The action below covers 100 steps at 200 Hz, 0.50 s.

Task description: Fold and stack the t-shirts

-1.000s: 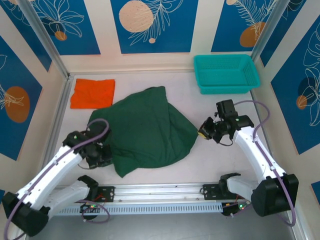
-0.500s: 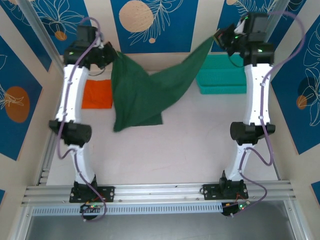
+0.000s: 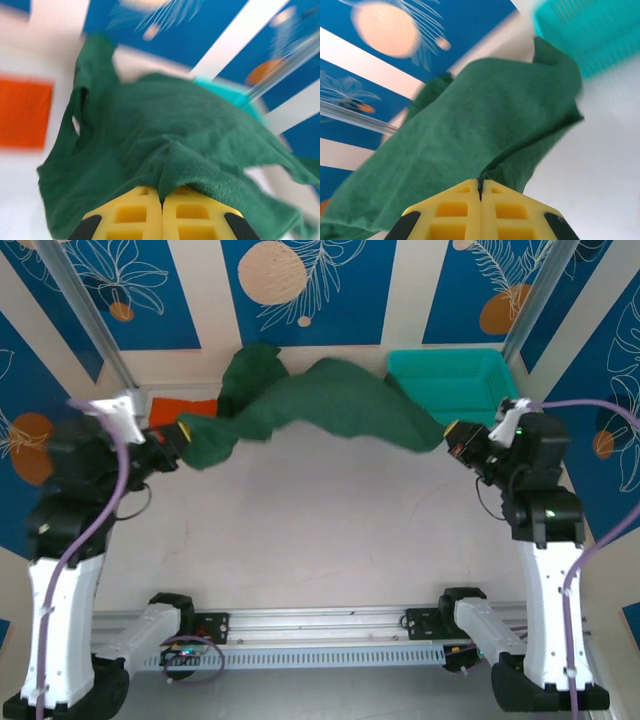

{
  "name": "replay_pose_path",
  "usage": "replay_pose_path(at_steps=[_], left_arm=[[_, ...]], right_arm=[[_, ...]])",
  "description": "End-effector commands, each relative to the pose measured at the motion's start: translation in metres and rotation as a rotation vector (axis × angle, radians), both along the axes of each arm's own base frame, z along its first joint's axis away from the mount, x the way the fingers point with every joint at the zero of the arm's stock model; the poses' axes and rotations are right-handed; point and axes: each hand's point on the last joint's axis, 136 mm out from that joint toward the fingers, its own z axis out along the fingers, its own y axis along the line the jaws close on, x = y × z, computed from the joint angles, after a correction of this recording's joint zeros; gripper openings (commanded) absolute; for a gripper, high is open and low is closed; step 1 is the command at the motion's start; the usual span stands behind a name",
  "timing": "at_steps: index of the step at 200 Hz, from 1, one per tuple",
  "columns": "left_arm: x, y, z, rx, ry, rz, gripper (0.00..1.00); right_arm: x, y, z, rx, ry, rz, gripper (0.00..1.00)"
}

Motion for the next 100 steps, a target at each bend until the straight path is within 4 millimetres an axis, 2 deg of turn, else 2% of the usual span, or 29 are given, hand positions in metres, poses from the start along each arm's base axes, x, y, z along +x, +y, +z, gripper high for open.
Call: replay_pose_path(at_steps=[1, 12, 20, 32, 45, 54, 63, 71, 100], left_arm=[[0.005, 0.009, -0.075, 0.052, 0.204, 0.061, 0.0], [-0.007, 0.007, -0.11, 0.048, 0.303, 0.046, 0.02], [-0.021, 0.003, -0.136, 0.045, 0.373, 0.02, 0.03], [-0.05, 0.005, -0.174, 0.053, 0.486, 0.018, 0.03], [-0.083, 0.009, -0.2, 0.058, 0.544, 0.01, 0.05], [-0.098, 0.011, -0.204, 0.037, 0.553, 0.037, 0.1], [-0.106, 0.004, -0.2, -0.012, 0.526, 0.007, 0.14], [-0.112, 0.006, -0.203, -0.023, 0.551, 0.029, 0.18], [-0.125, 0.004, -0.222, -0.046, 0.702, 0.045, 0.17]], right_arm=[[-0.001, 0.005, -0.049, 0.013, 0.134, 0.023, 0.0], [-0.007, 0.014, -0.072, 0.018, 0.195, 0.075, 0.0], [-0.015, 0.016, -0.098, 0.022, 0.278, 0.081, 0.0], [-0.031, 0.013, -0.134, 0.043, 0.412, 0.056, 0.0], [-0.049, 0.016, -0.162, 0.07, 0.497, 0.061, 0.0], [-0.061, 0.017, -0.177, 0.093, 0.542, 0.053, 0.0], [-0.073, 0.02, -0.192, 0.118, 0.589, 0.054, 0.0], [-0.083, 0.02, -0.205, 0.129, 0.642, 0.044, 0.0], [-0.108, 0.015, -0.237, 0.121, 0.798, -0.002, 0.0]])
